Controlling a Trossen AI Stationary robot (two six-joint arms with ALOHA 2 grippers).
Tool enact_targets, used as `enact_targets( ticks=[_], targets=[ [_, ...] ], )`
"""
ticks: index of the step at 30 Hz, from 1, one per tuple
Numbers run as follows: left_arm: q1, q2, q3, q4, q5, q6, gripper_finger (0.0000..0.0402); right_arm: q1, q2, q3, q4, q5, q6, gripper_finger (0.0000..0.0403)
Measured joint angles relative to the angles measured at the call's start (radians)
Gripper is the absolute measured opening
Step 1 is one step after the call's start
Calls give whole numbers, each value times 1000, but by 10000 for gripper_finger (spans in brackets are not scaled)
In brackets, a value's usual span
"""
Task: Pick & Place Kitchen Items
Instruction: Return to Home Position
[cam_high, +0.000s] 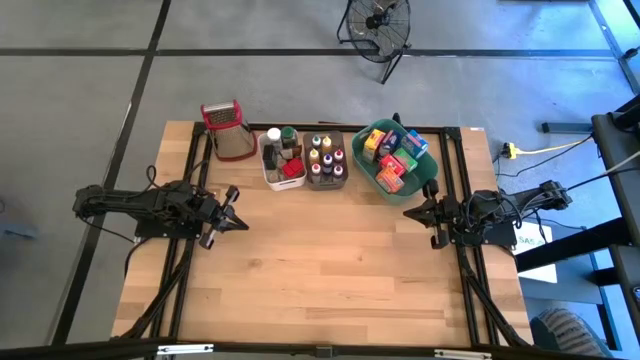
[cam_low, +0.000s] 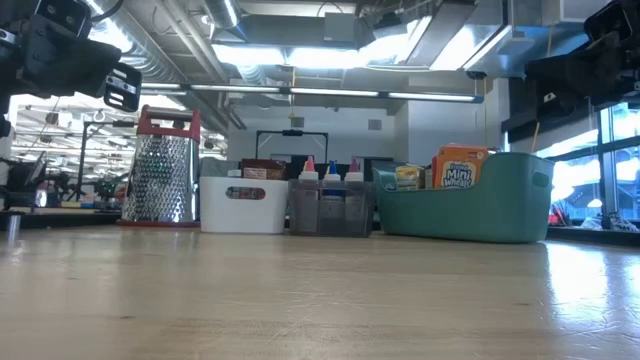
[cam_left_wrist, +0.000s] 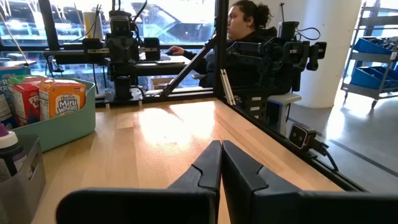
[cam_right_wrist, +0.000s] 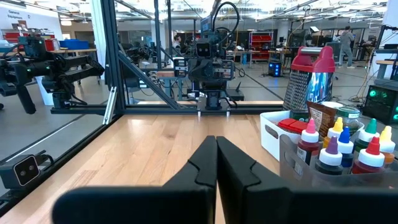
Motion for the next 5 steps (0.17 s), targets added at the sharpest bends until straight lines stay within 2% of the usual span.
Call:
enact_targets(
  ticks=[5],
  targets=[
    [0, 0, 0, 0, 0, 0, 6, 0, 0, 0, 0, 0, 0, 5]
  ],
)
